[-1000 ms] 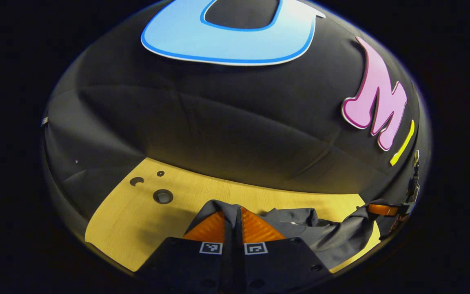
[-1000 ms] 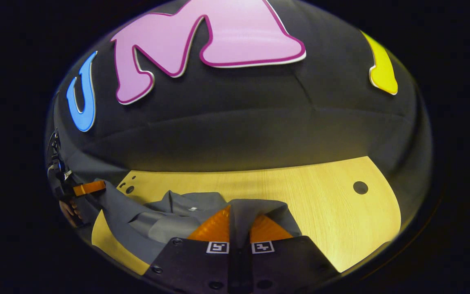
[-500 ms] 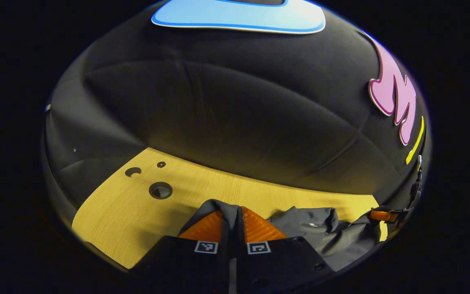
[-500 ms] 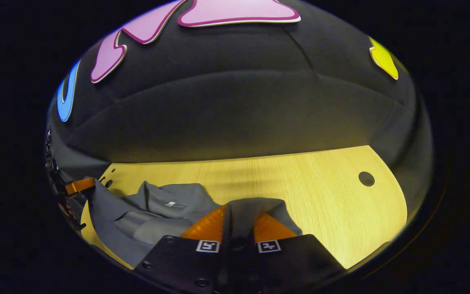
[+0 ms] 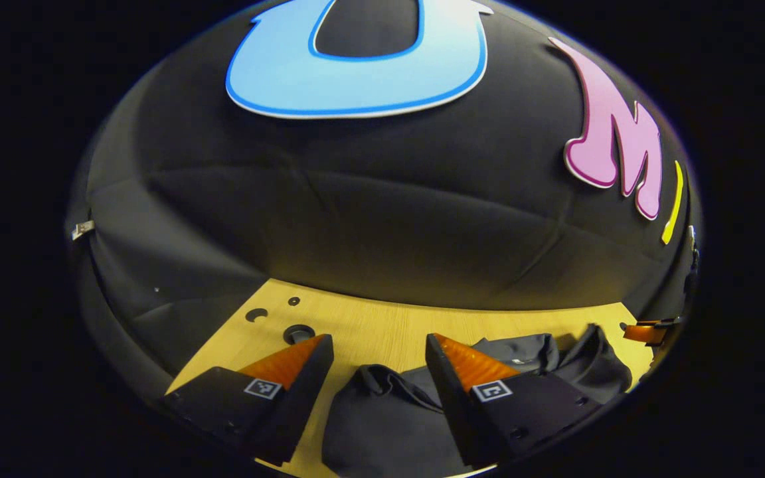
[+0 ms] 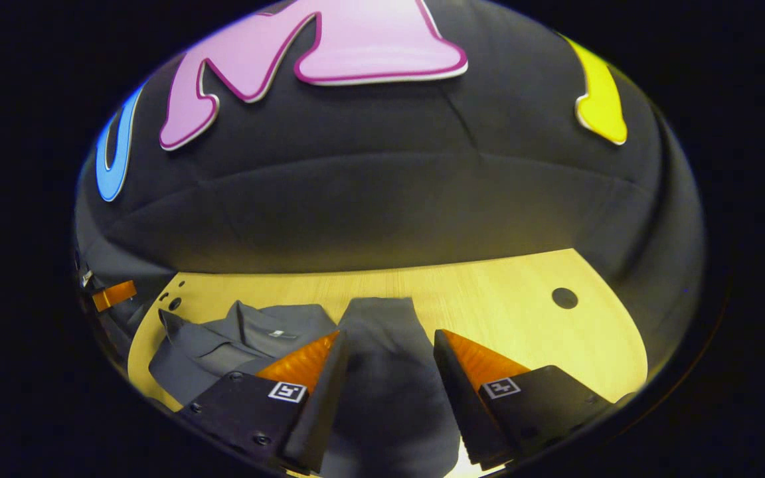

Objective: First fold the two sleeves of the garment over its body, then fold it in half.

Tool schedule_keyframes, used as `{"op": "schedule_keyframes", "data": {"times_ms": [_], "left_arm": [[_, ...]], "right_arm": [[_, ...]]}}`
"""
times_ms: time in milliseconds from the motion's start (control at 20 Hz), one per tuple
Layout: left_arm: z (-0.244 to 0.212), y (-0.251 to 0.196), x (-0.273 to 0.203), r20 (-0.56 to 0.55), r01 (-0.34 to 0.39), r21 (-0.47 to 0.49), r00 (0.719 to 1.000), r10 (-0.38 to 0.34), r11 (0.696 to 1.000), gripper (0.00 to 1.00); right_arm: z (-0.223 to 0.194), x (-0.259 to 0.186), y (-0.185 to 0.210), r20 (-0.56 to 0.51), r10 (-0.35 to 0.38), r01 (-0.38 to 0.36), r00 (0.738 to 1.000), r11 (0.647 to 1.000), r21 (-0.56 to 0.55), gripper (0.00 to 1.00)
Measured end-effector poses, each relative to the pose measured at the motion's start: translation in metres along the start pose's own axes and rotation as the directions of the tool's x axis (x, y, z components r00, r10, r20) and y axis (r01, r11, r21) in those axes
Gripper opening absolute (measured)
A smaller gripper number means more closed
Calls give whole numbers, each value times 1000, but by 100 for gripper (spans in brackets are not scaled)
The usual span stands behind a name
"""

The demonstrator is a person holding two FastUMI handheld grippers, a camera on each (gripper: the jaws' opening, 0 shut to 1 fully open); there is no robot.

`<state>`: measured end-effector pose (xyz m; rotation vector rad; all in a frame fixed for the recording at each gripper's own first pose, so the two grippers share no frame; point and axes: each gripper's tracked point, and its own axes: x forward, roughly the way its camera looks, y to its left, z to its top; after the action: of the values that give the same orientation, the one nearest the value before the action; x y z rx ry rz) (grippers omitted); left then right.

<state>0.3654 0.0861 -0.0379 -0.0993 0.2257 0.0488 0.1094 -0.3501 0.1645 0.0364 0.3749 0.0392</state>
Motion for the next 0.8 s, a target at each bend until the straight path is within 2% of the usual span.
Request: {"op": "schedule_keyframes", "data": {"times_ms": [100, 150, 200, 250, 300, 600, 700, 800], "left_arm": [[18, -3, -31, 53, -6, 33, 999, 4, 999, 92], [27, -5, -50, 79, -6, 51, 997, 2, 999, 93], [35, -6, -68, 106, -10, 69, 994, 3, 998, 96], [44, -6, -87, 134, -15, 83, 991, 3, 996, 96], [52, -7, -106, 163, -16, 93, 987, 1, 996, 96], [83, -9, -218, 288, -16, 87, 958, -10, 996, 96], [73, -4, -249, 289, -31, 104, 957, -1, 994, 96], [57, 4, -281, 275, -45, 79, 961, 22, 996, 95]], "right_arm": [[13, -28, 4, 57, -2, 3, 998, 1000, -10, 84], [19, -43, 8, 80, -5, 7, 997, 1000, -21, 92], [23, -59, 10, 103, -6, 9, 995, 999, -35, 95], [27, -72, 12, 121, -3, 8, 993, 999, -47, 89], [29, -88, 16, 134, 0, 8, 991, 998, -58, 100], [35, -172, 37, 180, 29, -17, 983, 997, -69, 100], [30, -197, 44, 169, 39, -32, 985, 998, -45, 100], [29, -222, 52, 190, 49, -45, 981, 999, -25, 100]]}}
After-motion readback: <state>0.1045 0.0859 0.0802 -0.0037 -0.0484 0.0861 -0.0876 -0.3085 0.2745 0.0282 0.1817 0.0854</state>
